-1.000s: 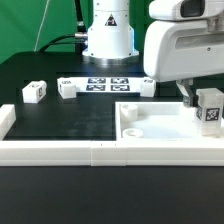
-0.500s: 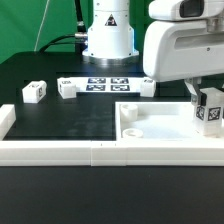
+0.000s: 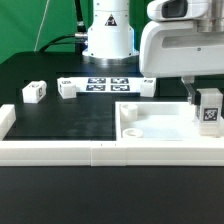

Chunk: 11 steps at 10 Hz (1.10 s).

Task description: Assemble one leg

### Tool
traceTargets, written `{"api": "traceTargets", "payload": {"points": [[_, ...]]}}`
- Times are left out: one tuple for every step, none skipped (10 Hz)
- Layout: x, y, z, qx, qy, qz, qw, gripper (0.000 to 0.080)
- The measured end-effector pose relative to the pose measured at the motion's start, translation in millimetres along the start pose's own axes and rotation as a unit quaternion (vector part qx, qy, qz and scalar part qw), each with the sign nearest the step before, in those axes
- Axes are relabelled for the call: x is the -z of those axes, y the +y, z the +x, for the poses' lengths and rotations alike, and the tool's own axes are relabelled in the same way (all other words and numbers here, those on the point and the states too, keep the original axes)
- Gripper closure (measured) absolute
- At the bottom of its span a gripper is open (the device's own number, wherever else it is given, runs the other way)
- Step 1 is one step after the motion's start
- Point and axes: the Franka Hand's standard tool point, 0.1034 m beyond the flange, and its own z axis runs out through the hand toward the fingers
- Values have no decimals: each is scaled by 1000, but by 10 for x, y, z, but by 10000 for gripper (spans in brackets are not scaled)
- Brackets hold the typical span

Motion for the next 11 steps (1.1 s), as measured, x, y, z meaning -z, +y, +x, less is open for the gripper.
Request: {"api": "traceTargets", "payload": {"points": [[0,12,6,-46,1,4,999,508],[-3,23,10,-107,3,6,994,508],[-2,31,9,-157,3,6,988,507],[-3,35,8,-197,3,5,980,507],[-6,41,2,-273,3,4,962,507],[-7,48,-2,-334,3,2,942,507],[-8,55,-9,-387,2,4,922,507],[-10,58,-15,-441,0,5,897,506],[-11,56,-19,-468,-1,6,884,506],[-17,45,-37,-537,-4,7,844,506],[-21,21,-51,-615,-7,9,788,506]]}}
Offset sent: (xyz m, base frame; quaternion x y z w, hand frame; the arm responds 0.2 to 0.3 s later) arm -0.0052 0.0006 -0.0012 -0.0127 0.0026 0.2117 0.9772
